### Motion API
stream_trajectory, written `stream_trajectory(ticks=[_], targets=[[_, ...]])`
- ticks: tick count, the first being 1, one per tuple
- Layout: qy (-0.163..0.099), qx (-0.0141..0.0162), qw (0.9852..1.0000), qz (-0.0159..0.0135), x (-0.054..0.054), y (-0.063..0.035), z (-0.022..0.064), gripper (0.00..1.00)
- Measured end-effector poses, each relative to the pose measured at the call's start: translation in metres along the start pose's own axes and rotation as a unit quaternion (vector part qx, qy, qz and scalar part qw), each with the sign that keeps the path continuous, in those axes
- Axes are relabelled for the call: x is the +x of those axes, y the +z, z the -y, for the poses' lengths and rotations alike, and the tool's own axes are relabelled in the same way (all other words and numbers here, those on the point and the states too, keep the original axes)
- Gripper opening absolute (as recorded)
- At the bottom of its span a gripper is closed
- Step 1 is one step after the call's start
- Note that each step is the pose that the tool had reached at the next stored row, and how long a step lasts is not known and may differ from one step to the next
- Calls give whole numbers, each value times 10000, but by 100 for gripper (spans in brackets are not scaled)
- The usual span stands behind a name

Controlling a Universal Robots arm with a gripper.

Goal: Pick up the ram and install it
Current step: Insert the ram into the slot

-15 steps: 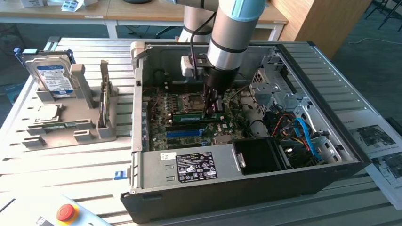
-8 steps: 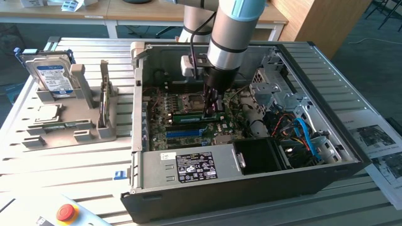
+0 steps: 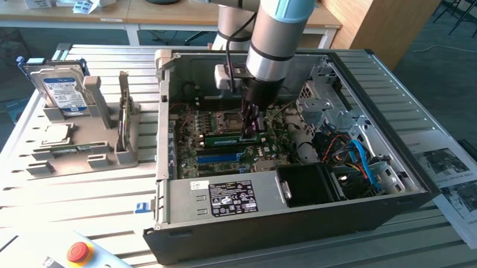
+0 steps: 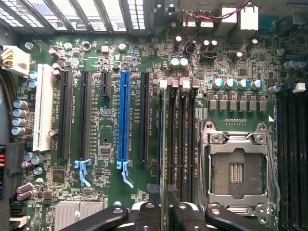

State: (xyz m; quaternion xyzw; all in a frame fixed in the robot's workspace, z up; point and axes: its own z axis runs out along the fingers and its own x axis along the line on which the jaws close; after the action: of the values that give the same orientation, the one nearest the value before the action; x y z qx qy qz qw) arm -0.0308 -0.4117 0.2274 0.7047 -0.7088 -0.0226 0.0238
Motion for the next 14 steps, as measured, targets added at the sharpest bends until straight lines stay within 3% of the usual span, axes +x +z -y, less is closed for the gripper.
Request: stream_trajectory(ticks=[14], targets=[[1,1,10000,-13,0,-158,-10,19]])
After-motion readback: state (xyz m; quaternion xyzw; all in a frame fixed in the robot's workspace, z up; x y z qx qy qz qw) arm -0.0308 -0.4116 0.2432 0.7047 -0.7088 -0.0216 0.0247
